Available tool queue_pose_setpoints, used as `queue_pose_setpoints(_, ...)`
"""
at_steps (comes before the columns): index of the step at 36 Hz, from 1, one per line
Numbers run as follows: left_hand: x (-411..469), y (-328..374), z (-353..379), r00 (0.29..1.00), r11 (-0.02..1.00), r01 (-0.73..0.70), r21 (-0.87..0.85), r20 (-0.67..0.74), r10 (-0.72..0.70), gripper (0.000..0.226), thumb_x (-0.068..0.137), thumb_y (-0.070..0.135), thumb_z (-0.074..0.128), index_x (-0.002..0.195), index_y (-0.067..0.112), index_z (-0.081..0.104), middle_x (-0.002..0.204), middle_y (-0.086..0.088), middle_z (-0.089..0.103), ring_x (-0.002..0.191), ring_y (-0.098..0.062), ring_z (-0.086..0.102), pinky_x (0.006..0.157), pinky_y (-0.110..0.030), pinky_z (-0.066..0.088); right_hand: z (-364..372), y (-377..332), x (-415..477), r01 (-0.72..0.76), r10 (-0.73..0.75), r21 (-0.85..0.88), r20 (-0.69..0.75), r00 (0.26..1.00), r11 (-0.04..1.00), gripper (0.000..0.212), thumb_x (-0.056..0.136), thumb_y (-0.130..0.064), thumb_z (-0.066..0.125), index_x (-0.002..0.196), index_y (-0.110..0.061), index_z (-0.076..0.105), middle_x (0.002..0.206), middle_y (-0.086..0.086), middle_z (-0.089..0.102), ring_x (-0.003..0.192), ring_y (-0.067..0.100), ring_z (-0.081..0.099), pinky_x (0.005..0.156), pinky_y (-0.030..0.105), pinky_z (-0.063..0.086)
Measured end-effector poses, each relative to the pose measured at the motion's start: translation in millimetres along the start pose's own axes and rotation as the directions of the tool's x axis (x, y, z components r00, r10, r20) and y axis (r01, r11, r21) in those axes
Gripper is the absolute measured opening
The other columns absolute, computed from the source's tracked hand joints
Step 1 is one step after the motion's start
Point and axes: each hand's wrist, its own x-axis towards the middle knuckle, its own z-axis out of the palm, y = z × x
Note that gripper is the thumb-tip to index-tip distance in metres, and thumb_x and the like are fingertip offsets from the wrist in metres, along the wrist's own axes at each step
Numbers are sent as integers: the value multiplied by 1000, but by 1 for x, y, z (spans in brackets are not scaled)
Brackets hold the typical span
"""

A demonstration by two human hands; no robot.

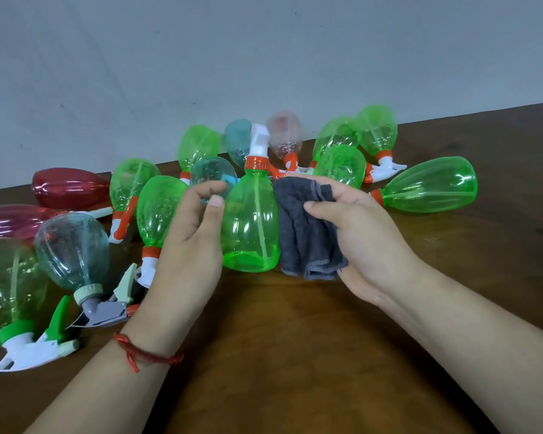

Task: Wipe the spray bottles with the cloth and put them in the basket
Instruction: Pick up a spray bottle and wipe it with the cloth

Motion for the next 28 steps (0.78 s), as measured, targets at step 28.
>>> queue_pose_setpoints(28,-8,-5,3,971,977,30,-212,240,22,30,108,30,57,138,30,61,136,0,70,123,-29,70,100,-55,57,-2,6,-2,277,-301,-363,-10,954,890,47,101,7,48,118,-24,79,119,-3,78,118,20,72,110,52,53)
